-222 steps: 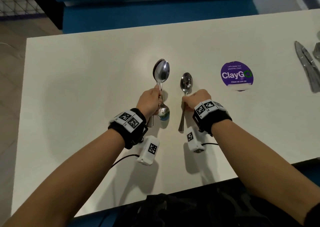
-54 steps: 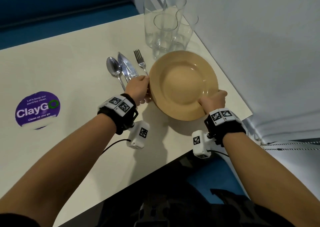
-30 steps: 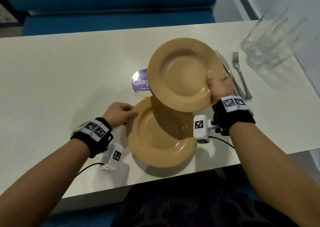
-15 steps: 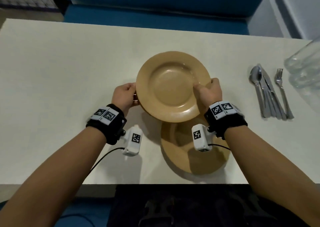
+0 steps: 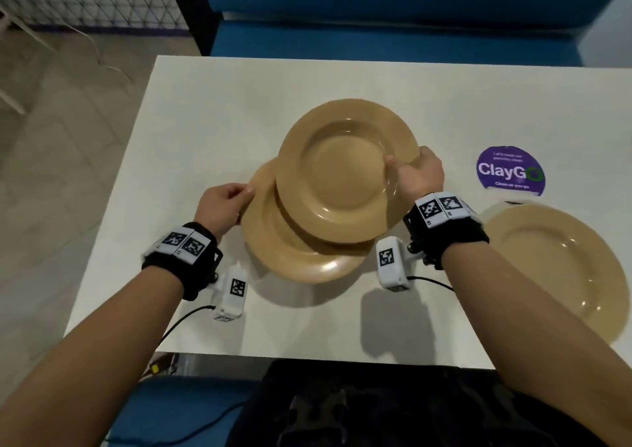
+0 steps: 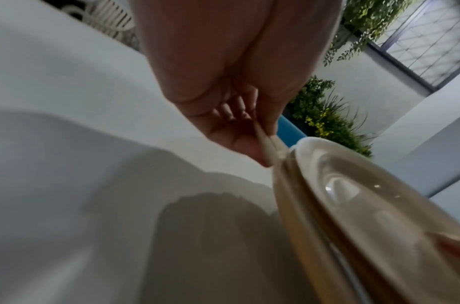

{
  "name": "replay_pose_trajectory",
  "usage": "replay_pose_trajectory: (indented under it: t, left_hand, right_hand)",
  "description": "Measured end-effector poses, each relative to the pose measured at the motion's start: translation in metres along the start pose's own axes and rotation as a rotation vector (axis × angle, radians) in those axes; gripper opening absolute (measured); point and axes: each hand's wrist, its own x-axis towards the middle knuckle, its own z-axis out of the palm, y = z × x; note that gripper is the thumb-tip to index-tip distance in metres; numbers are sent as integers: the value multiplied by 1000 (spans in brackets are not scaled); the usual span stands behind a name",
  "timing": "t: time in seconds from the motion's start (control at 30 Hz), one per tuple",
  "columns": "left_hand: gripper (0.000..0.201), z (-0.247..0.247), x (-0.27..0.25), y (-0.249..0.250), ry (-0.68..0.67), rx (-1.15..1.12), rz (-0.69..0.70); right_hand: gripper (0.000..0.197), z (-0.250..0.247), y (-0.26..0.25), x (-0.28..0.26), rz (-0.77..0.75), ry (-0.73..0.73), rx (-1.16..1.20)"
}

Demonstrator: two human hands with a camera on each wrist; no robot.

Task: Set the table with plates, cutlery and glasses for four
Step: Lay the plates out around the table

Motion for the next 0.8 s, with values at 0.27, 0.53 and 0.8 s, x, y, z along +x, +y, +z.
replay_pose_trajectory:
  t: [0.27,0.53,0.8]
  left_hand:
    - [32,-67,7,-36,-42,392,7]
    - [28,-44,14,4,93,535,212]
    - [23,38,30,66,-77,-151,20]
  right_hand:
    - [34,39,3,-25,35,-44,37]
    - [40,43,-5,-23,47,-4,111]
    - [36,11,2,2,69,28,116]
